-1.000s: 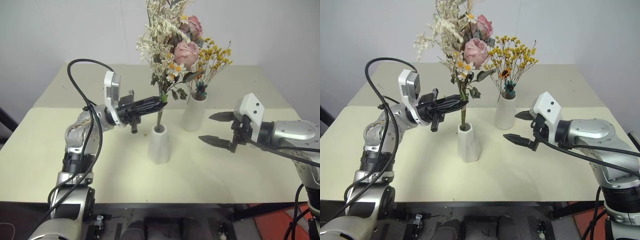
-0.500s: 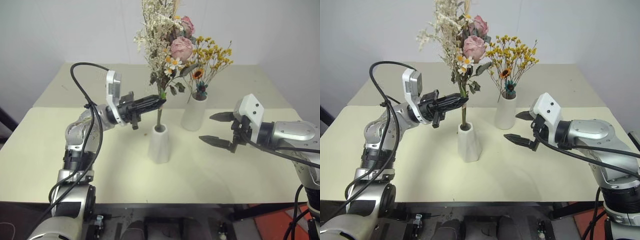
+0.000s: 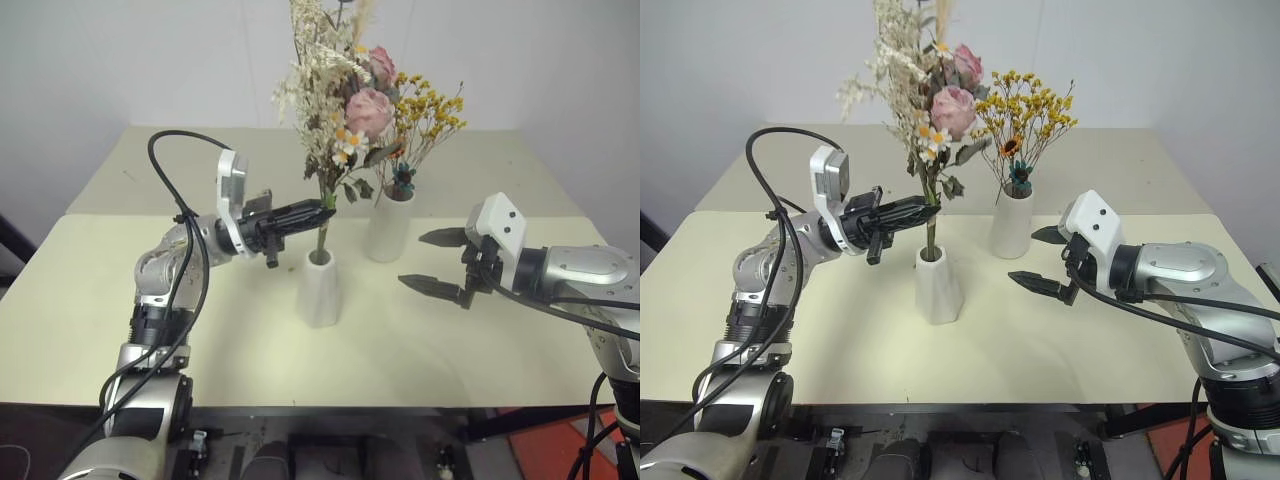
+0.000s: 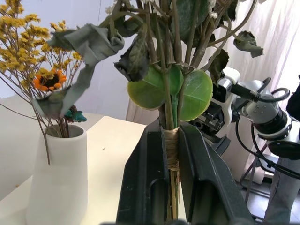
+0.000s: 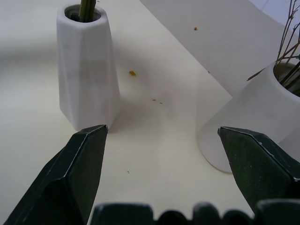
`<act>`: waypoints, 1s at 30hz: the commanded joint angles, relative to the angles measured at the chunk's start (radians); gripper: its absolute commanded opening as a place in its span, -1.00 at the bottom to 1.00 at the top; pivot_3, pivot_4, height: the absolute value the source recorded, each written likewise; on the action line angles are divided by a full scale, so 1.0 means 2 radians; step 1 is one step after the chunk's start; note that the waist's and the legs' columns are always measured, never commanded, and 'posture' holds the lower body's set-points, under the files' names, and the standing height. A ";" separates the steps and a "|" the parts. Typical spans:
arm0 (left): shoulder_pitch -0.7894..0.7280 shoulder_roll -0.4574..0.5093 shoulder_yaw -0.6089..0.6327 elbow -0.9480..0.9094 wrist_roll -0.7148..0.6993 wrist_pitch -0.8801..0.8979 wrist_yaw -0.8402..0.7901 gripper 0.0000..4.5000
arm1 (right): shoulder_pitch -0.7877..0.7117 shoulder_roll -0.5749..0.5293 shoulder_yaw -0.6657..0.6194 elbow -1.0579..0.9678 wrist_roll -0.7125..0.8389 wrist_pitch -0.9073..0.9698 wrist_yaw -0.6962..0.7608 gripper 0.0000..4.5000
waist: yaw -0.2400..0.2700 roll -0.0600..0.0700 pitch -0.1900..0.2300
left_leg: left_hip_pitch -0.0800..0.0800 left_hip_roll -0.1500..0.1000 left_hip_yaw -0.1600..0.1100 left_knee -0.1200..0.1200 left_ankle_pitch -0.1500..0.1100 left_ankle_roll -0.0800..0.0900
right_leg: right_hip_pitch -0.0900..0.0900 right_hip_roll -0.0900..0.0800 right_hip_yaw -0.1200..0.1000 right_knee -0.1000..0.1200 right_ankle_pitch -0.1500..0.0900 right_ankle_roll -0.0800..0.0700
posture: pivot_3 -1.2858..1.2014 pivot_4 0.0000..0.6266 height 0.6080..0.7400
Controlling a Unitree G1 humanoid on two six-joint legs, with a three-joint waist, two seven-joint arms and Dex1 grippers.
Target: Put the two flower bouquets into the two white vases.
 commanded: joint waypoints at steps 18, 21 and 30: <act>0.011 0.010 0.012 -0.014 -0.013 -0.021 -0.028 0.16 | -0.012 -0.002 -0.042 -0.011 0.070 -0.009 0.020 1.00 | 0.000 0.000 0.000 | 0.000 0.000 0.000 0.000 0.000 0.000 | 0.000 0.000 0.000 0.000 0.000 0.000 | 0.03 -0.52 1.00; 0.014 0.024 0.009 -0.020 -0.008 -0.019 -0.036 0.58 | -0.013 -0.001 -0.040 -0.009 0.068 -0.010 0.020 1.00 | -0.001 0.000 0.000 | 0.000 0.000 0.000 0.000 0.000 0.000 | 0.000 0.000 0.000 0.000 0.000 0.000 | 0.03 -0.52 1.00; 0.032 0.067 -0.003 -0.060 -0.005 -0.024 -0.078 0.99 | -0.017 0.003 -0.036 0.001 0.062 -0.023 0.025 1.00 | 0.000 0.000 0.000 | 0.000 0.000 0.000 0.000 0.000 0.000 | 0.000 0.000 0.000 0.000 0.000 0.000 | 0.03 -0.52 1.00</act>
